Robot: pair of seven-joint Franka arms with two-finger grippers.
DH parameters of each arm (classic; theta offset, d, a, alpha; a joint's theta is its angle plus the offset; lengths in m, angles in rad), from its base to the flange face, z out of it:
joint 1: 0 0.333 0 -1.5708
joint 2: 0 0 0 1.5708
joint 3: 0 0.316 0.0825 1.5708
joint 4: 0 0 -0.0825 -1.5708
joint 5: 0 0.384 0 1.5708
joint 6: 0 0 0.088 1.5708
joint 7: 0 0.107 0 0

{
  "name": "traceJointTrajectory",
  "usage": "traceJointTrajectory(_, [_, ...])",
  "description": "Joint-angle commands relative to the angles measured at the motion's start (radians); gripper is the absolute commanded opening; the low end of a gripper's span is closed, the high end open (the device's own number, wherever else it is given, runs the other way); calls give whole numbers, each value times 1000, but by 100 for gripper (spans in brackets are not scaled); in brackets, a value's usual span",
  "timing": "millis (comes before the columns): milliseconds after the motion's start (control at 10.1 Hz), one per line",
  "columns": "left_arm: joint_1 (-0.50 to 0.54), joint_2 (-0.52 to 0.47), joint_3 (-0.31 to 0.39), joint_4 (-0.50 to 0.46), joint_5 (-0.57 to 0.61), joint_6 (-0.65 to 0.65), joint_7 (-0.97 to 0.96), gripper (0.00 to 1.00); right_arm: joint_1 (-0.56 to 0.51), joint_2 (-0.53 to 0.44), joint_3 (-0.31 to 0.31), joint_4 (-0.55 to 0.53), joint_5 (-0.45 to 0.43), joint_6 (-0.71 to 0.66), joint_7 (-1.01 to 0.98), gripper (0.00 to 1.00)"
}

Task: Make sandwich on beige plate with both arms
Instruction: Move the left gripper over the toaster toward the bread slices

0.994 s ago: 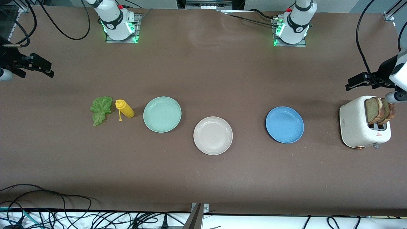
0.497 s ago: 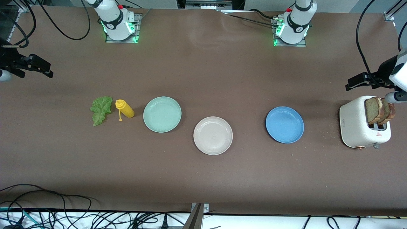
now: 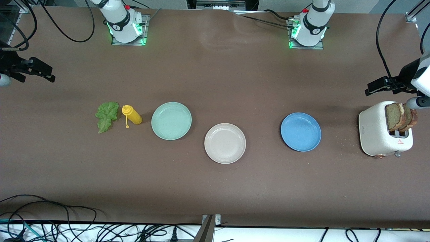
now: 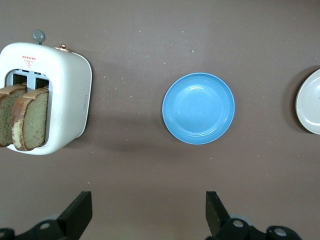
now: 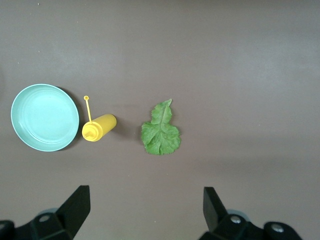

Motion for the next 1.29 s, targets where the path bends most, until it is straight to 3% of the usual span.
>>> traceJointTrajectory(0, [1, 11, 0, 31, 2, -21, 19, 100, -5, 7, 0, 21, 17, -12, 1, 100])
traceJointTrajectory(596, [38, 20, 9, 25, 13, -39, 15, 100, -5, 10, 0, 21, 20, -9, -2, 100])
traceJointTrajectory(795, [125, 144, 9, 33, 13, -39, 15, 100, -3, 10, 1, 21, 20, -8, -2, 100])
traceJointTrajectory(1192, [196, 238, 9, 39, 31, 13, 13, 100, -3, 8, 0, 21, 21, -14, 0, 100])
